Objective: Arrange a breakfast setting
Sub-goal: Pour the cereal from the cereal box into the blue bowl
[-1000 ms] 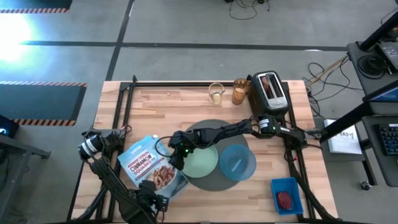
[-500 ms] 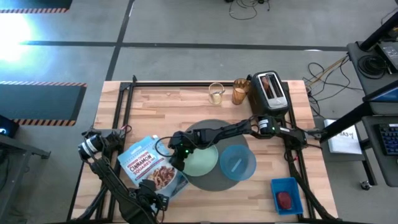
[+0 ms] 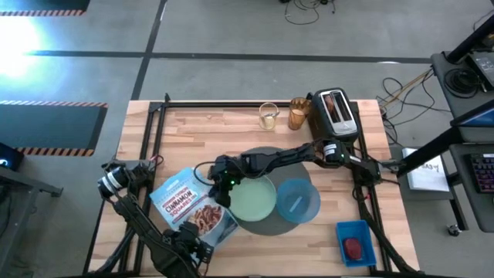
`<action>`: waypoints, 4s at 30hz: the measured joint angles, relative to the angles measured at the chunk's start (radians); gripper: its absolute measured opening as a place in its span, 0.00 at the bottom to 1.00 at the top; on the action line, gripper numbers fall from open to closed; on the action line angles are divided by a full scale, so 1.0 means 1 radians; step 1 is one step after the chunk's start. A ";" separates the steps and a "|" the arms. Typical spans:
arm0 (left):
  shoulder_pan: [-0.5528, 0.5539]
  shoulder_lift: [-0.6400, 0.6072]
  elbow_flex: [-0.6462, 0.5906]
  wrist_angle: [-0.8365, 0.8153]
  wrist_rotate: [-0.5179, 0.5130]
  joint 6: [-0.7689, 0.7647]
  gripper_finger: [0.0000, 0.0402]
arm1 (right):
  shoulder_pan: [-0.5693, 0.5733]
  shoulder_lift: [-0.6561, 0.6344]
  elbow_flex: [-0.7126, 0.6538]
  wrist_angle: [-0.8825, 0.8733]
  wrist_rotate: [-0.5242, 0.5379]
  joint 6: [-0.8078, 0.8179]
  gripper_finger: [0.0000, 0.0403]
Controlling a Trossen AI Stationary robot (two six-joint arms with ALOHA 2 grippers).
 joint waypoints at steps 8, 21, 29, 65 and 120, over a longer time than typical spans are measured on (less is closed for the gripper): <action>-0.041 -0.009 0.036 0.036 0.242 -0.055 0.65 | -0.036 -0.011 0.001 0.000 0.012 -0.125 0.33; -0.109 -0.002 0.129 -0.091 0.383 -0.195 0.65 | -0.137 -0.012 0.002 0.187 -0.017 -0.137 0.46; -0.109 -0.002 0.129 -0.173 0.407 -0.196 0.65 | -0.138 -0.012 0.002 0.184 -0.064 -0.131 0.49; -0.052 -0.006 0.129 -0.321 0.443 -0.236 0.65 | -0.135 0.301 0.364 0.080 -0.088 -0.050 0.49; -0.079 0.014 0.162 -0.393 0.266 -0.238 0.65 | -0.150 0.074 0.531 -0.387 0.195 -0.431 0.02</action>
